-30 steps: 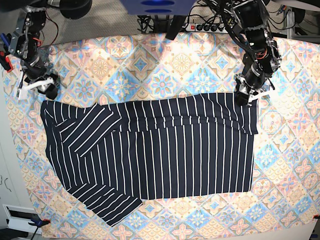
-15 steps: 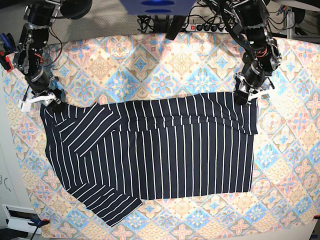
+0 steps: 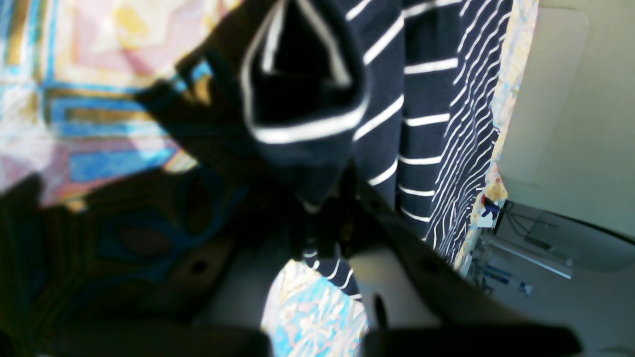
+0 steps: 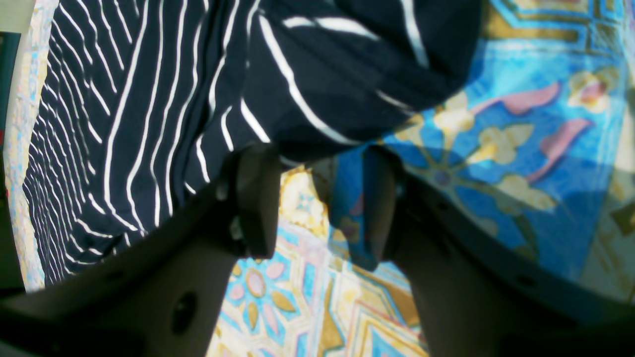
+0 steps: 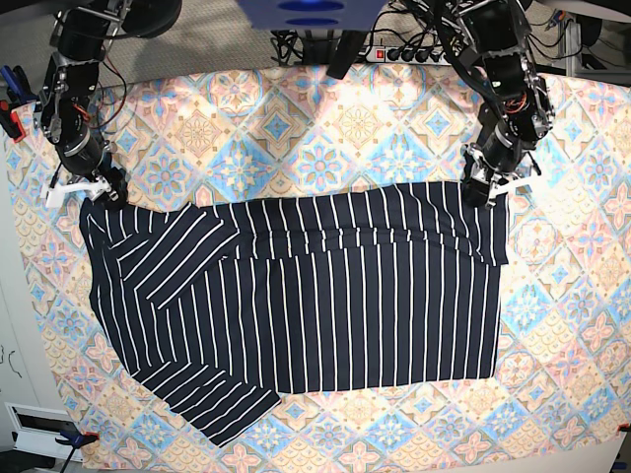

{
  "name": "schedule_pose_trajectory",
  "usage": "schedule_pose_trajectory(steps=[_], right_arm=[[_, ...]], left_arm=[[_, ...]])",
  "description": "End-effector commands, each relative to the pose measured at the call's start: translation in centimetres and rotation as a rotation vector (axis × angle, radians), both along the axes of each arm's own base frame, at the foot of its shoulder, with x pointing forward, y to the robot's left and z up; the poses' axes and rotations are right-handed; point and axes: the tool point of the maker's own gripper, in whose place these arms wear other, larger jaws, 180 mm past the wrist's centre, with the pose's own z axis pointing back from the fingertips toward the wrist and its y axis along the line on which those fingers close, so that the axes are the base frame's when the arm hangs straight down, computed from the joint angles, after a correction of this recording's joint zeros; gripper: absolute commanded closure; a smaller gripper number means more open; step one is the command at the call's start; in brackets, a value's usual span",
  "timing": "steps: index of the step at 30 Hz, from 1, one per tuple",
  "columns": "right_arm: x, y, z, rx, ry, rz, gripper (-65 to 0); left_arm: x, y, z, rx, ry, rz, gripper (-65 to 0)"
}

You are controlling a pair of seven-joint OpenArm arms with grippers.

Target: Fold the T-shirt properly

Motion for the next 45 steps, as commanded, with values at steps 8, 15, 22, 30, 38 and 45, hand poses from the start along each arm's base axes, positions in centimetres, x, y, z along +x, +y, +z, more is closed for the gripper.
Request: schedule_pose_trajectory(steps=[8, 15, 22, 30, 38, 45], right_arm=[[2.6, -0.7, -0.2, 0.033, -0.008, -0.034, -26.9], [3.7, -0.7, 0.0, 0.049, -0.019, -0.046, -12.0], [3.6, -0.9, 0.4, 0.040, -0.021, -0.036, -0.2], [-0.4, -2.8, 1.8, -0.026, -0.009, -0.032, -0.2], [-6.5, -5.6, 2.2, -0.052, 0.040, -0.034, -0.2], [-11.7, -6.6, 1.1, -0.066, 0.121, -0.042, -0.2]], left_arm=[[0.1, 0.3, 0.4, 0.007, -0.011, -0.004, -2.1], [-0.3, 0.3, 0.2, 0.006, -0.003, -0.004, -1.9], [-1.8, 0.5, -0.5, 0.007, 0.023, 0.001, 0.0], [-3.8, 1.2, 1.1, 0.073, 0.010, -0.022, 0.0], [-7.3, 2.4, 1.0, 0.125, 0.062, -0.044, 0.0], [-10.7, 2.4, 0.6, 0.144, 0.118, -0.060, 0.0]])
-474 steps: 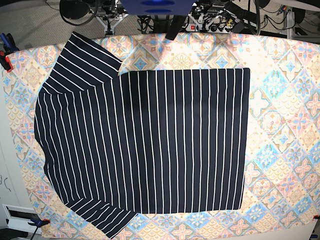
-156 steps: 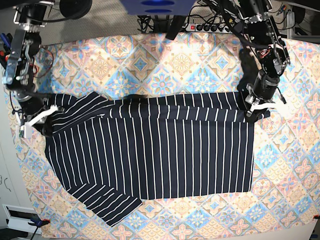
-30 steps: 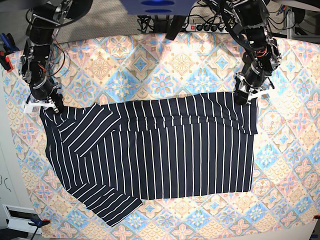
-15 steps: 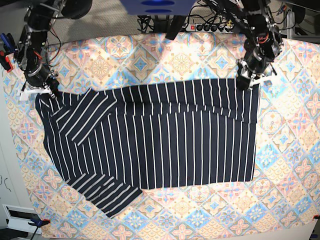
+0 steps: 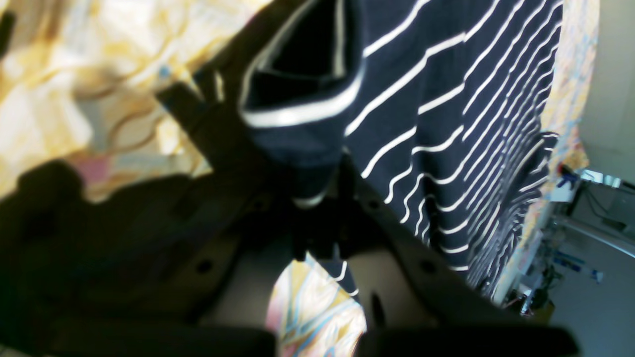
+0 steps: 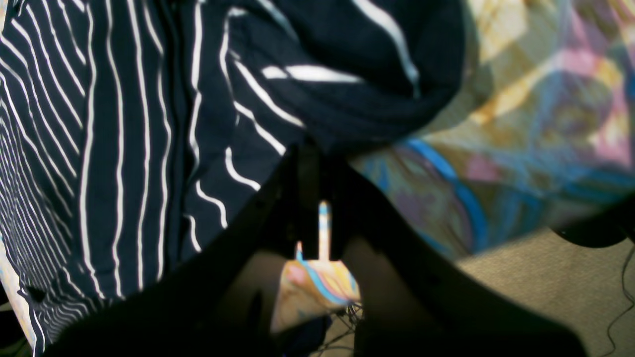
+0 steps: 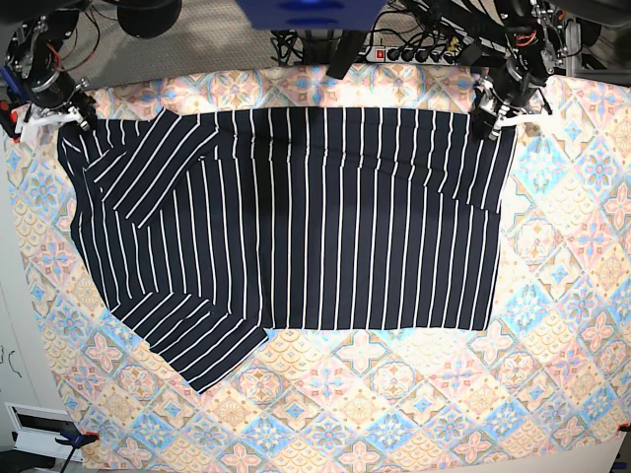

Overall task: Fold the T-shirt properly
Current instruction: 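Drag the shirt with both grippers toward the robot base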

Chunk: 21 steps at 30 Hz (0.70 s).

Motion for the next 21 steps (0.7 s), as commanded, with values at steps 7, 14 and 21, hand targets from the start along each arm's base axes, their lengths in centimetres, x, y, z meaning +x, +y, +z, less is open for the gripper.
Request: schedule_pose_trajectory(steps=[7, 14, 21], right_arm=[[-1.1, -2.1, 1.2, -0.056, -0.013, -0.014, -0.2], [0.2, -1.8, 3.5, -0.114, -0.060, 0.046, -0.2], [-0.3, -1.6, 3.3, -0.112, -0.049, 0.049, -0.2]], left_arm=[[-2.4, 1.1, 0.8, 0.057, 0.019, -0.009, 0.0], [-4.2, 1.0, 1.2, 0.070, 0.044, -0.022, 0.0], [-4.1, 1.0, 1.2, 0.070, 0.041, -0.020, 0.0]])
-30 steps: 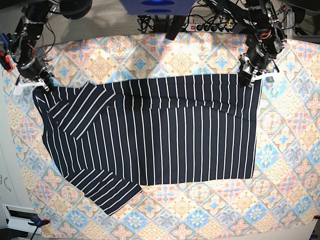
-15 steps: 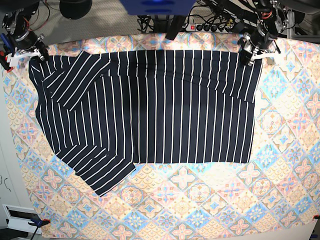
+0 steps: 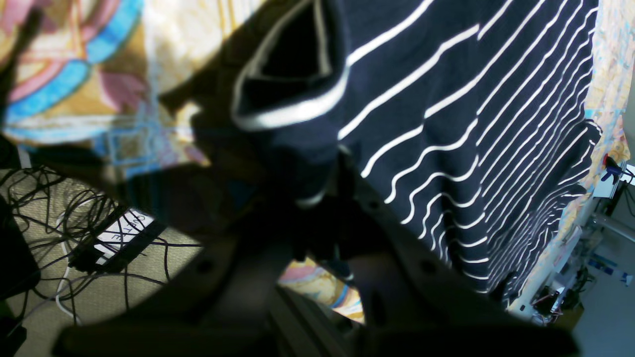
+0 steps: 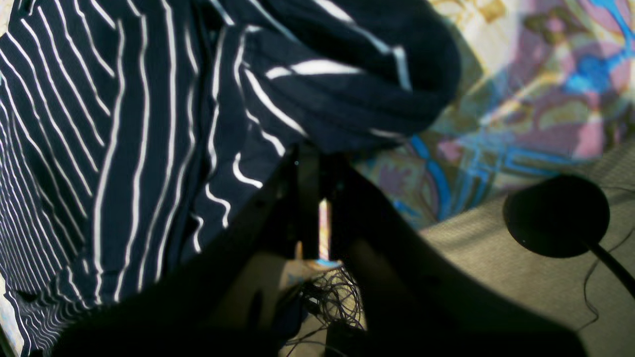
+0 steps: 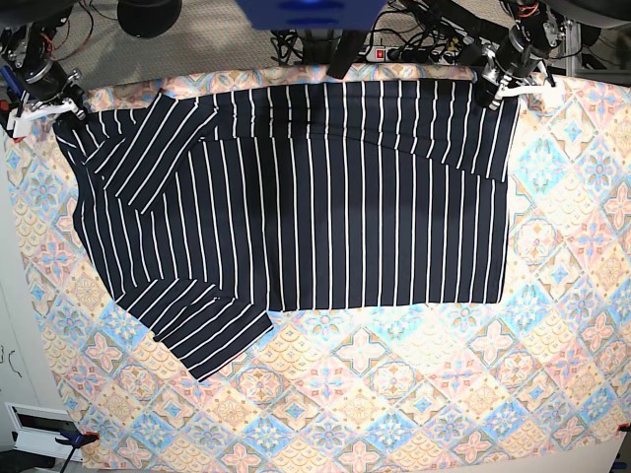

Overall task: Fold the T-shirt properly
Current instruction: 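Drag the shirt with both grippers toward the robot base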

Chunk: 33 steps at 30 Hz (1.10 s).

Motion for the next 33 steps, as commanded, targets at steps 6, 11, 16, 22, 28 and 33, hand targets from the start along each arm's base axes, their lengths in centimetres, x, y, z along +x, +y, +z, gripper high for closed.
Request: schedule_pose_trajectory(steps=[6, 11, 16, 22, 28, 33], right_arm=[[-0.1, -1.4, 1.0, -0.041, -0.023, -0.011, -0.2], [-0.2, -1.7, 1.2, -0.053, -0.020, -0.011, -1.7], [-1.9, -1.9, 0.0, -0.112, 0.064, 0.005, -11.4], [-2.6, -1.5, 0.0, -0.169, 0.093, 0.011, -19.3], [-1.5, -2.1, 1.9, -0.235, 0.057, 0.028, -19.4], [-2.0, -3.5, 2.5, -0.254, 0.049, -0.019, -19.4]], left_arm=[[0.5, 1.1, 0.7, 0.038, -0.028, 0.012, 0.0], [0.4, 1.1, 0.7, 0.038, -0.027, 0.012, 0.0], [0.2, 1.1, 0.6, 0.037, -0.021, 0.013, -12.4], [0.1, 1.1, 0.6, 0.036, -0.018, 0.011, -25.3], [-0.8, 1.6, 0.7, 0.016, 0.015, 0.006, -26.5], [-2.1, 3.5, 1.2, 0.018, 0.045, 0.037, -26.6]])
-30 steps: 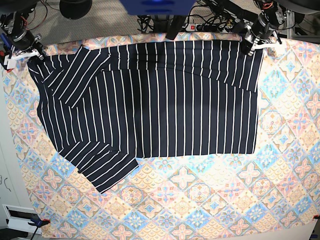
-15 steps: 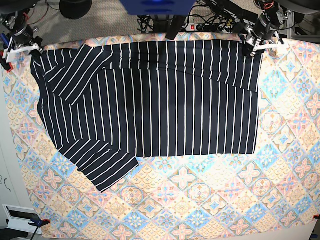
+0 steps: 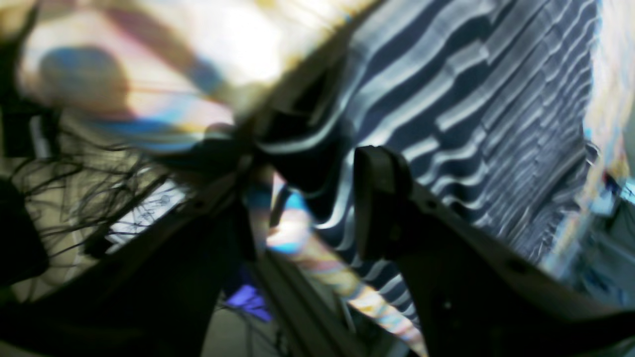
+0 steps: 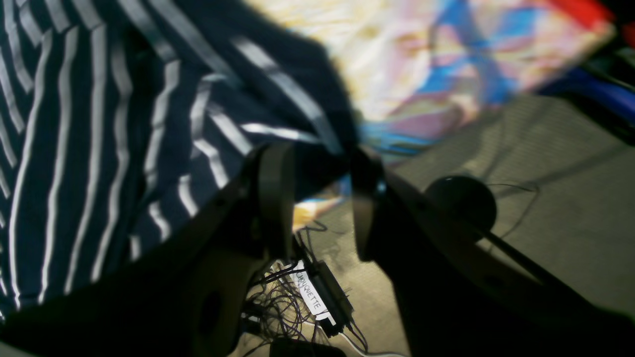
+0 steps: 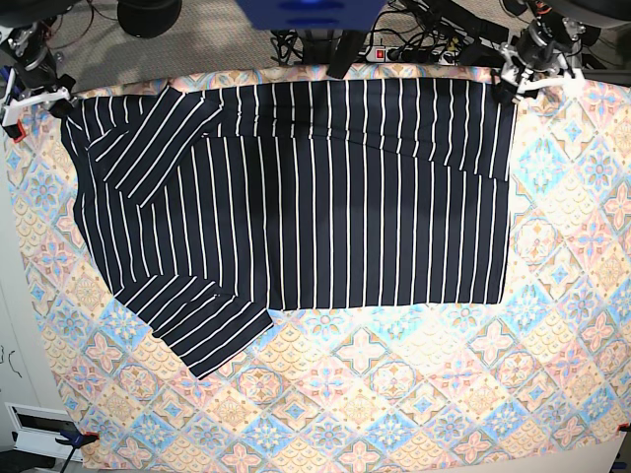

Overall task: Fold the T-shirt properly
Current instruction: 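Drag the shirt with both grippers toward the robot base, then move both grippers down along the shirt's sides and grasp the edges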

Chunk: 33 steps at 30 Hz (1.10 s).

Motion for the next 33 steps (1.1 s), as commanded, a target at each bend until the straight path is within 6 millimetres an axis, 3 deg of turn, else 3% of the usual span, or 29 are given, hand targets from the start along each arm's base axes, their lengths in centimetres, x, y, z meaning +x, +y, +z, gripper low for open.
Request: schedule_pose_trajectory(steps=[1, 7, 12, 18, 25, 29, 33], right_arm=[[0.6, -1.0, 1.2, -0.031, -0.034, 0.003, -19.4], [0.5, -1.0, 1.3, -0.035, -0.032, 0.005, -19.5], [-0.1, -2.0, 1.8, -0.049, -0.035, -0.025, -19.5], [-0.1, -2.4, 2.2, -0.058, -0.045, -0.035, -19.5], [3.0, -2.8, 6.7, -0.196, -0.110, 0.052, -19.5], [6.0, -2.9, 8.7, -0.288, -0.135, 0.096, -19.5], [9.7, -1.7, 9.3, -0.311, -0.162, 0.176, -19.5]], left_arm=[[-0.1, 0.5, 0.6, 0.005, -0.007, -0.006, -26.6], [-0.6, -0.6, 1.4, -0.007, 0.000, -0.043, -26.6], [-1.0, -1.5, 3.4, 0.026, -0.024, -0.077, -26.6], [0.6, -1.8, 6.1, 0.079, -0.088, -0.127, -26.6], [4.1, -1.8, 8.1, 0.108, -0.188, -0.144, -26.6], [7.1, -1.7, 9.3, 0.120, -0.265, -0.144, -26.6], [10.0, -1.0, 10.8, 0.153, -0.334, -0.160, -26.6]])
